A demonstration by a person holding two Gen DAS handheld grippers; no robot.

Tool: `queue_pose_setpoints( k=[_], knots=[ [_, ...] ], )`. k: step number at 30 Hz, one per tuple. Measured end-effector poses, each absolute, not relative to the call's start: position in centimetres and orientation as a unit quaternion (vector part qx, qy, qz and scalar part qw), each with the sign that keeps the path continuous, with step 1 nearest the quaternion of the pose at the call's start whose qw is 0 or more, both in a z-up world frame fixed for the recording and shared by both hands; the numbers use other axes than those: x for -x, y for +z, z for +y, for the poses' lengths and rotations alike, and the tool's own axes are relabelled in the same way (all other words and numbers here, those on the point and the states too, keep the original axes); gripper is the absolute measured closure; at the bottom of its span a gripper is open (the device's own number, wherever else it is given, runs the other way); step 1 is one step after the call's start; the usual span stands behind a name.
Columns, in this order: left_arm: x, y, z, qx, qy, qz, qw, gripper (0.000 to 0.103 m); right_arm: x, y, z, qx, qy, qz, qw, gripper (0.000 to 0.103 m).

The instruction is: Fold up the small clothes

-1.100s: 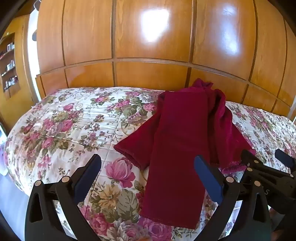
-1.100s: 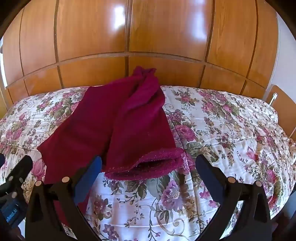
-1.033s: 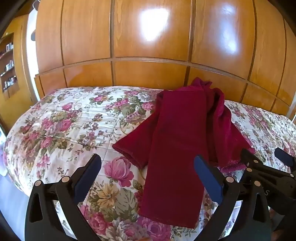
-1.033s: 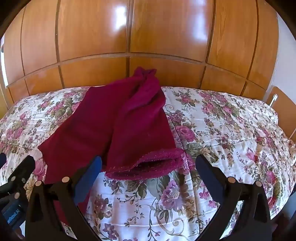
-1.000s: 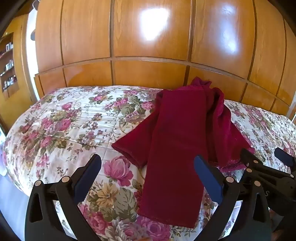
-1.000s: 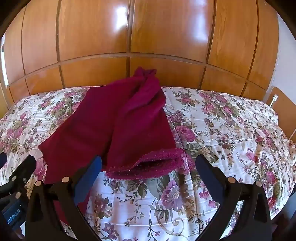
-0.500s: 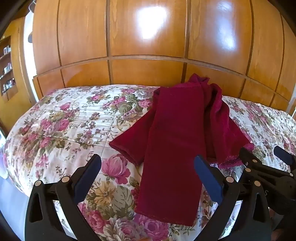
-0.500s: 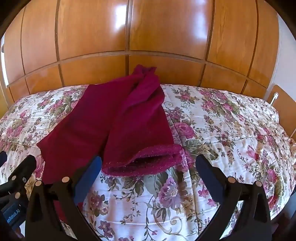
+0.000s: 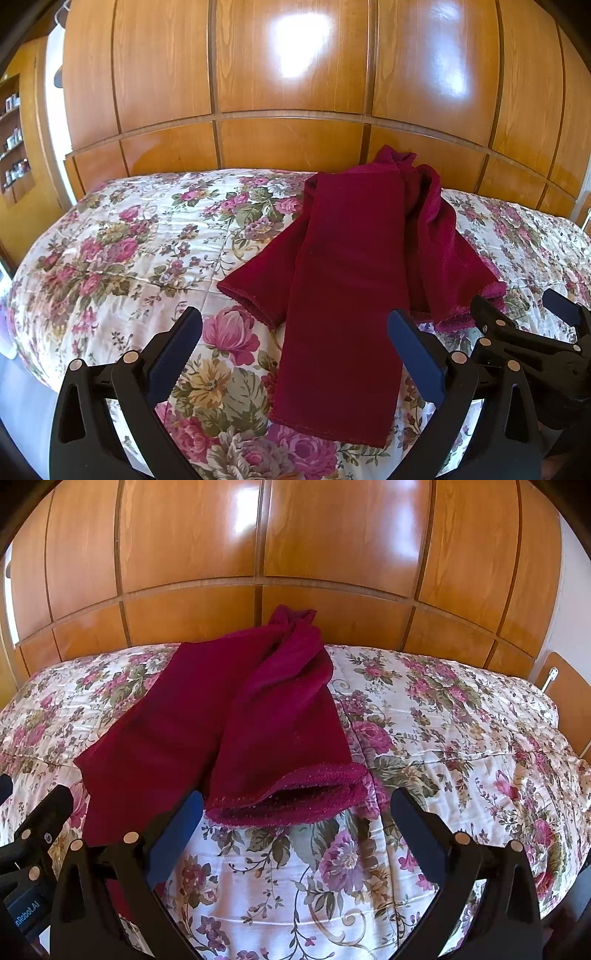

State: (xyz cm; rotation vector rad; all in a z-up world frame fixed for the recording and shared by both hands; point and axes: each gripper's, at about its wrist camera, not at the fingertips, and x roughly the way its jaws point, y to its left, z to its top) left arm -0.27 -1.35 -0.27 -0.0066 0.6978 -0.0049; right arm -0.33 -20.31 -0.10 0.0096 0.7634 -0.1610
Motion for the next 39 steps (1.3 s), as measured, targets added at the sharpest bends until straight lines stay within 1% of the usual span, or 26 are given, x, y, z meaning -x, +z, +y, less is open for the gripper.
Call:
queue_pose_setpoints(
  k=[39],
  knots=[
    [0.3, -1.0, -0.5, -0.014, 0.025, 0.348, 0.937, 0.004, 0.6, -2.0, -22.8, -0.059, -0.08, 0.412, 0.906, 0.002]
  ],
)
